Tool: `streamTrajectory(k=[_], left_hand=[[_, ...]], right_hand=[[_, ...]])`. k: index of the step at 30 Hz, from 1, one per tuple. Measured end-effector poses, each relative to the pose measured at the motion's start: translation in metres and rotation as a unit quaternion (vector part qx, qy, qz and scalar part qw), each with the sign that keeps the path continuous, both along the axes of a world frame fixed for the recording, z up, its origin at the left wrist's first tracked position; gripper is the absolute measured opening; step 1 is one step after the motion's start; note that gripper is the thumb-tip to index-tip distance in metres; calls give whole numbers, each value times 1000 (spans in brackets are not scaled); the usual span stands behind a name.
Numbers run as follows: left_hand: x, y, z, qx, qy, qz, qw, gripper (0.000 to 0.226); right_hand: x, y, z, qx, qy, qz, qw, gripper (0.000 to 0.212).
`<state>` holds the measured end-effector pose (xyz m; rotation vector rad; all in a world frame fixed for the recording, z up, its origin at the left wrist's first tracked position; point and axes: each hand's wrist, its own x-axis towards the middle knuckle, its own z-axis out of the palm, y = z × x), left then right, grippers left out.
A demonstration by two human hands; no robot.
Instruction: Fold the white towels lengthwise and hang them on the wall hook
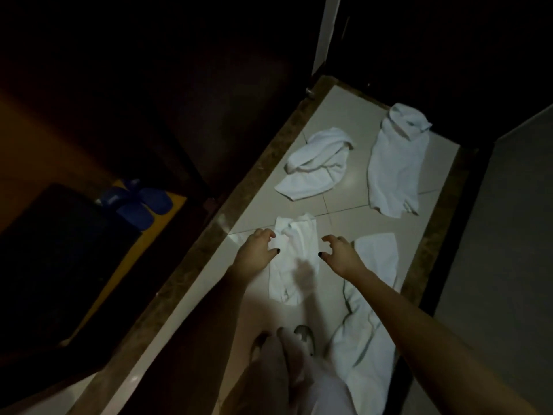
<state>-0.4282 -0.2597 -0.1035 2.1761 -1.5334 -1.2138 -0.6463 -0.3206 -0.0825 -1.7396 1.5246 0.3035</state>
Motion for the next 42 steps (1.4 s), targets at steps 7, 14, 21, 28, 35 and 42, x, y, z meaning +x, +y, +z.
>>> streamTrajectory(k=[7, 14, 21, 28, 35, 42], left_hand=[[0, -34, -201, 20, 69, 120, 990, 30], [18, -95, -360, -27, 92, 48, 994, 39], [19, -140, -451, -44, 0, -119, 992, 45], [44, -114, -387, -21, 129, -7, 991, 14], [61, -93, -196, -45, 231, 110, 966, 23], [112, -108, 64, -29, 223, 84, 971, 32]], right_hand=[[-4, -47, -197, -25, -23, -33, 999, 48], [17, -123, -350, -111, -87, 9, 990, 52], [36, -175, -448, -128, 14, 140, 982, 53], [27, -146, -397, -162, -127, 30, 978, 19], [38, -138, -206, -124, -226, -29, 966, 21], [63, -149, 28, -142, -259, -41, 954, 22]])
